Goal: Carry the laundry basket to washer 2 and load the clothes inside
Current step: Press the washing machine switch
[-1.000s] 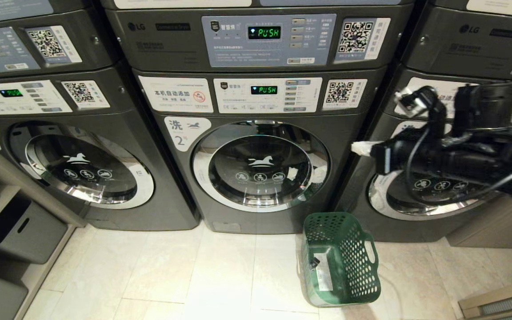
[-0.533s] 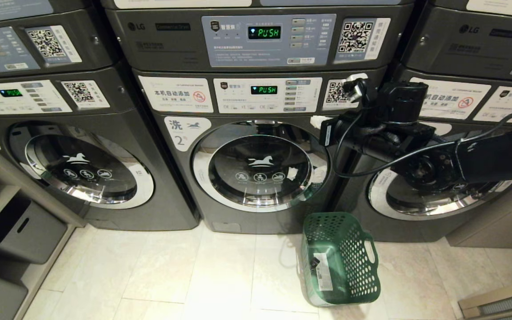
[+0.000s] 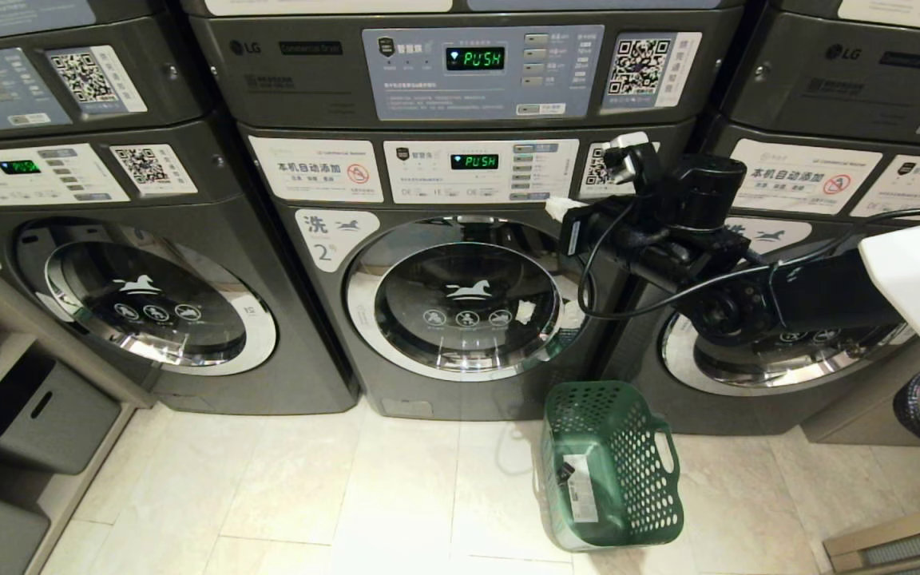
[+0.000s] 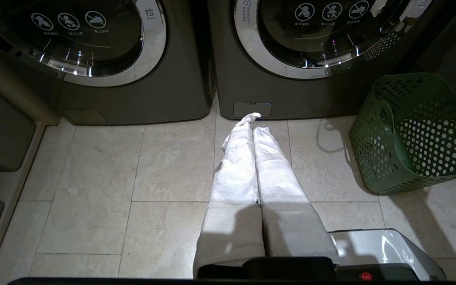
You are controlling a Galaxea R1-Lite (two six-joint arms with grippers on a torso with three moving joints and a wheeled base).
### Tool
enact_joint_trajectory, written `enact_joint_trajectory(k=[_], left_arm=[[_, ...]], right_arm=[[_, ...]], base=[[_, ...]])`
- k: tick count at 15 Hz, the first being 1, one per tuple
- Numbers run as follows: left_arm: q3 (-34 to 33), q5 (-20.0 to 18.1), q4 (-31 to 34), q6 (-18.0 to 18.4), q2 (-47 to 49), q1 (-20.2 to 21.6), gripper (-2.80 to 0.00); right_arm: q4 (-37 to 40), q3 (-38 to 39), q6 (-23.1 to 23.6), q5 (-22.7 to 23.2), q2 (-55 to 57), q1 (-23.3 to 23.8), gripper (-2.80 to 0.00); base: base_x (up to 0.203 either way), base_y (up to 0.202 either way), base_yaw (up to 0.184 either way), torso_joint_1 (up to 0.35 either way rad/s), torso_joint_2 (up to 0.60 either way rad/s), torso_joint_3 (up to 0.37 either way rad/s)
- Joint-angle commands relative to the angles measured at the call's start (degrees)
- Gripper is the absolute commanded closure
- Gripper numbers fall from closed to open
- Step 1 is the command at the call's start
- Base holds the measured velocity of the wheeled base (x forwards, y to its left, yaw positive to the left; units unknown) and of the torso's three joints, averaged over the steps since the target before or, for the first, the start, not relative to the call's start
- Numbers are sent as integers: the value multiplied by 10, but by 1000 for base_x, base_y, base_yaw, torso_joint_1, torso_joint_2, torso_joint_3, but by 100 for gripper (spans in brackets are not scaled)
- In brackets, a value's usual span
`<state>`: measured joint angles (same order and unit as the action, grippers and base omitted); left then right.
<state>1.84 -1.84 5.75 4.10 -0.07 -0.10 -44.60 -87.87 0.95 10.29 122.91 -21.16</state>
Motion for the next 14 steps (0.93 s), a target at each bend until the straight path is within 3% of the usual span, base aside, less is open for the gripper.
enact_joint_trajectory(k=[1,6,14], left_arm=[[0,0,0,1,-1,0,0],[0,0,0,0,-1,0,0],[0,0,0,0,-1,0,0]], right_arm=[[-35,-22,13,5,23,-1,0],[-109,-95,64,30,89,-1,0],[-111,-186,74,37,155,0,0]], base=[[0,0,0,0,0,0],[0,0,0,0,0,0],[0,0,0,0,0,0]])
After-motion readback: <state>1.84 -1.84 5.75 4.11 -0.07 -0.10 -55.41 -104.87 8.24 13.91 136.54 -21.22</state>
